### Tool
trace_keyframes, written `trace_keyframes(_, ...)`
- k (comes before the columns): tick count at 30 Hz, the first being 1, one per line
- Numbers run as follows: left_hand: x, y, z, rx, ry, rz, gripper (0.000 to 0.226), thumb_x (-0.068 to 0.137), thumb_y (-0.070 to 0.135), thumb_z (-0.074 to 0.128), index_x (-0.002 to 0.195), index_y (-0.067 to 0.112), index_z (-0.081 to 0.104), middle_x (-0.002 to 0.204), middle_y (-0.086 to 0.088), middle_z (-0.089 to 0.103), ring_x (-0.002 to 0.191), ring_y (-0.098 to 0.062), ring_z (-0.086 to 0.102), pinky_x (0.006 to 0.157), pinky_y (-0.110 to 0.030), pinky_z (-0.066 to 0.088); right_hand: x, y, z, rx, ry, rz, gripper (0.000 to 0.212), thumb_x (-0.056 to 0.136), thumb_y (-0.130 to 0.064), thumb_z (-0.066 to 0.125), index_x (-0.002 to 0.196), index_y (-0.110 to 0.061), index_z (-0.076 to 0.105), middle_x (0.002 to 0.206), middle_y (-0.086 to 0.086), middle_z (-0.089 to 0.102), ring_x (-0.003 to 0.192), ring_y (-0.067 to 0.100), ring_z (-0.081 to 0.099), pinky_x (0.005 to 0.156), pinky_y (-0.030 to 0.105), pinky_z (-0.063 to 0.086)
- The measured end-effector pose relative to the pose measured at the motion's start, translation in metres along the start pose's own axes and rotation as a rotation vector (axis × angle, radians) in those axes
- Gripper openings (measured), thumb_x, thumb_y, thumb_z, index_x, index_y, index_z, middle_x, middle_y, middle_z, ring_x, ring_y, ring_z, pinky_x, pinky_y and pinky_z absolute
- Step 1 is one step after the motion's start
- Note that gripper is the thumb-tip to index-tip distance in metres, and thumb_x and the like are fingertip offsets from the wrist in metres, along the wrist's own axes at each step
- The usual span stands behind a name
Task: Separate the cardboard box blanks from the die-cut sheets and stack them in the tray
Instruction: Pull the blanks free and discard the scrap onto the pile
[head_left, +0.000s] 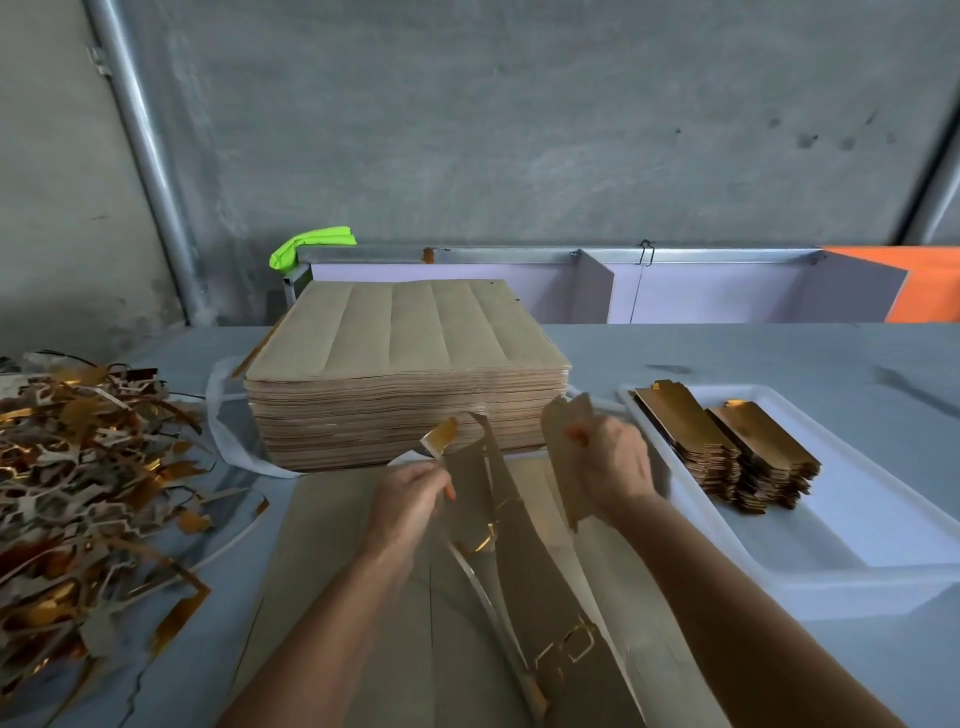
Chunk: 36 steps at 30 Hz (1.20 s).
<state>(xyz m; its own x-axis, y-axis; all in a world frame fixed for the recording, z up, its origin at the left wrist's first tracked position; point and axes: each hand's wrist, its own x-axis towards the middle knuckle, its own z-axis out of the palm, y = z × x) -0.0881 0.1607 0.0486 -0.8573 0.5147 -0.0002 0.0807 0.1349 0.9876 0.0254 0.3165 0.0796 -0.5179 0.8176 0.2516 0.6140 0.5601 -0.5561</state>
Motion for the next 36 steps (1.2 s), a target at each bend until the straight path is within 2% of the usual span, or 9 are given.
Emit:
trace_keyframes(4,-0.002,-0.008,0.009,0.061,-0.119,0.031,0.029,0.08,0.004,0.056,0.054,0.016,0.058,0.066,-0.006,0.047,0.059,-0.015,0.038,0.055,-0.024,0.029,0.002,-0.026,0.017,-0.025,-0.014,-0.173,0.027,0.091,-0.024,0.052,0.067,-0.013,0.06,0.071,0.008,0.062,0.072,0.026,0.065,0.067,0.035,0.055)
trace_keyframes(9,-0.001,-0.017,0.011,0.054,-0.188,0.061,0.025,0.083,0.008,0.058,0.058,0.01,0.062,0.079,-0.004,0.056,0.063,-0.015,0.042,0.063,-0.03,0.034,0.017,-0.038,0.039,-0.083,-0.135,-0.104,0.029,0.091,-0.035,0.052,0.092,-0.01,0.067,0.087,0.007,0.065,0.08,0.023,0.062,0.069,0.033,0.054)
trace_keyframes(14,0.02,-0.015,-0.004,-0.249,0.129,-0.072,0.027,0.088,-0.004,0.052,0.064,0.006,0.061,0.073,-0.01,0.066,0.058,-0.017,0.057,0.055,-0.026,0.047,0.028,-0.008,0.035,0.217,-0.188,0.16,0.017,0.086,-0.01,0.056,0.094,-0.001,0.069,0.086,0.009,0.062,0.074,0.019,0.057,0.059,0.025,0.05)
trace_keyframes(17,0.036,-0.02,-0.019,-0.339,0.323,-0.176,0.029,0.09,-0.004,0.047,0.064,0.005,0.055,0.06,-0.008,0.059,0.041,-0.011,0.052,0.039,-0.018,0.04,0.025,0.015,0.023,0.381,-0.184,0.25,0.002,0.079,-0.007,0.07,0.077,-0.008,0.069,0.088,0.011,0.066,0.085,0.027,0.063,0.078,0.039,0.056)
trace_keyframes(22,0.039,-0.039,-0.018,-0.077,0.414,-0.233,0.031,0.085,0.003,0.055,0.055,0.01,0.054,0.043,0.0,0.054,0.049,-0.021,0.053,0.061,-0.031,0.049,0.018,0.029,0.021,0.626,-0.185,0.408,0.008,0.077,-0.01,0.075,0.076,-0.01,0.067,0.089,0.014,0.067,0.084,0.03,0.065,0.081,0.048,0.056)
trace_keyframes(27,0.024,-0.038,-0.004,0.484,0.216,-0.045,0.019,0.08,0.0,0.06,0.098,0.004,0.056,0.104,-0.018,0.062,0.099,-0.035,0.06,0.08,-0.036,0.05,0.006,0.023,0.034,0.627,-0.107,0.364,0.013,0.082,-0.011,0.069,0.07,-0.011,0.067,0.084,0.012,0.069,0.085,0.027,0.066,0.083,0.047,0.056)
trace_keyframes(30,0.012,-0.027,0.012,0.804,0.285,0.559,0.058,0.075,-0.006,0.063,0.13,0.002,0.048,0.136,-0.02,0.045,0.122,-0.034,0.047,0.096,-0.037,0.044,0.0,0.014,0.038,0.596,-0.085,0.275,0.013,0.082,-0.01,0.067,0.071,-0.004,0.069,0.082,0.013,0.07,0.084,0.028,0.067,0.079,0.047,0.057)
trace_keyframes(32,0.003,-0.021,0.03,0.799,0.026,0.81,0.061,0.085,0.004,0.059,0.142,0.006,0.038,0.149,-0.015,0.035,0.133,-0.029,0.039,0.107,-0.035,0.036,-0.002,0.01,0.04,0.569,-0.077,0.232,0.014,0.083,-0.009,0.065,0.07,-0.003,0.069,0.08,0.012,0.07,0.083,0.028,0.067,0.078,0.045,0.057)
trace_keyframes(36,-0.019,-0.059,0.046,0.945,-0.272,0.467,0.062,0.098,0.048,0.031,0.149,0.017,0.016,0.155,-0.002,0.017,0.138,-0.02,0.025,0.112,-0.034,0.023,-0.008,0.01,0.042,0.611,-0.017,0.264,0.016,0.081,-0.007,0.062,0.066,-0.003,0.066,0.077,0.014,0.069,0.079,0.03,0.067,0.067,0.043,0.059)
